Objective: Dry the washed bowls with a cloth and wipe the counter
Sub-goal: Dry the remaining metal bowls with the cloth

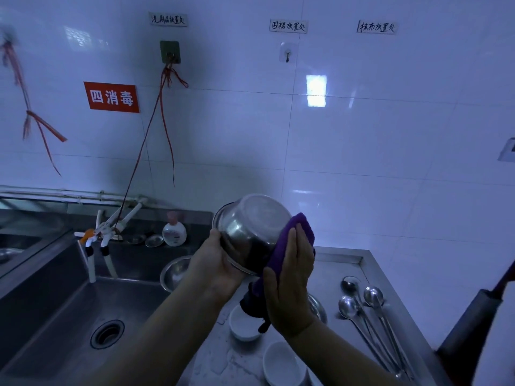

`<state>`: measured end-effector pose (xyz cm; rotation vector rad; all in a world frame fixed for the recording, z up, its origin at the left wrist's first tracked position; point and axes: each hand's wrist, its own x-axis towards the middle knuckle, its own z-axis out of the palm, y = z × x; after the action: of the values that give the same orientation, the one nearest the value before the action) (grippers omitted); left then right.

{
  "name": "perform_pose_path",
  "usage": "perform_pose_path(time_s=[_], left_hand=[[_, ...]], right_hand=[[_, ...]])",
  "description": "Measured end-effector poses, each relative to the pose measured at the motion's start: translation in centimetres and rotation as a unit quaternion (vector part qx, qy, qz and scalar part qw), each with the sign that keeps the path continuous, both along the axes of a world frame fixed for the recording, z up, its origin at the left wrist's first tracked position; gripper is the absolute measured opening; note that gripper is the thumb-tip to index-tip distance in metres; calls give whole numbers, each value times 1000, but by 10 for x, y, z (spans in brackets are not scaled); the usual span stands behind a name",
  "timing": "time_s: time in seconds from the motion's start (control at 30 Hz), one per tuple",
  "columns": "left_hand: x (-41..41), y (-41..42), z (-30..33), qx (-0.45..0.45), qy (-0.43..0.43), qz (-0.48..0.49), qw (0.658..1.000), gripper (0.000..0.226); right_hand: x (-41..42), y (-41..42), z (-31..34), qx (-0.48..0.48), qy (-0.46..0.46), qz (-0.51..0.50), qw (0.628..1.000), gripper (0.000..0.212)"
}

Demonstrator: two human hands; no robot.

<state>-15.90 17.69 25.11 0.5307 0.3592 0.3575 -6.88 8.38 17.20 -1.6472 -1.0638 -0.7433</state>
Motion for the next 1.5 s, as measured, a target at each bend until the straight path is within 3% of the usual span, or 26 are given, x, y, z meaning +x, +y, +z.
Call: perform_pose_path(time_s=[0.13, 0.3, 0.63, 0.73, 0.9, 1.07, 1.2, 1.33, 1.5], left_hand=[[0, -2, -4, 45, 37, 30, 998, 47], [1, -2, -7, 85, 45, 13, 995, 45], [-2, 7, -5, 40, 42, -11, 998, 53], [-1, 7, 0, 31, 31, 32, 999, 45], [1, 6, -6, 31, 25, 63, 997, 42], [5, 8, -16, 70, 43, 66, 994, 44], [7, 8, -21, 146, 94, 95, 980, 43], [8, 5, -20, 326, 194, 118, 918, 38], [17, -13, -35, 569, 259, 102, 774, 34]], right_hand=[[12, 0, 9, -96, -145, -13, 985, 51], [14, 4, 23, -169, -227, 15, 959, 51], [30, -7, 12, -140, -316, 72, 936, 47], [40, -11, 7, -77, -255, 86, 960, 36], [37, -6, 11, 19, 0, 123, 992, 43], [43, -7, 15, 56, 180, 186, 964, 47], [53, -11, 15, 79, 309, 265, 910, 48], [63, -15, 9, 72, 382, 282, 877, 46], [71, -11, 6, -18, 316, 243, 917, 34]])
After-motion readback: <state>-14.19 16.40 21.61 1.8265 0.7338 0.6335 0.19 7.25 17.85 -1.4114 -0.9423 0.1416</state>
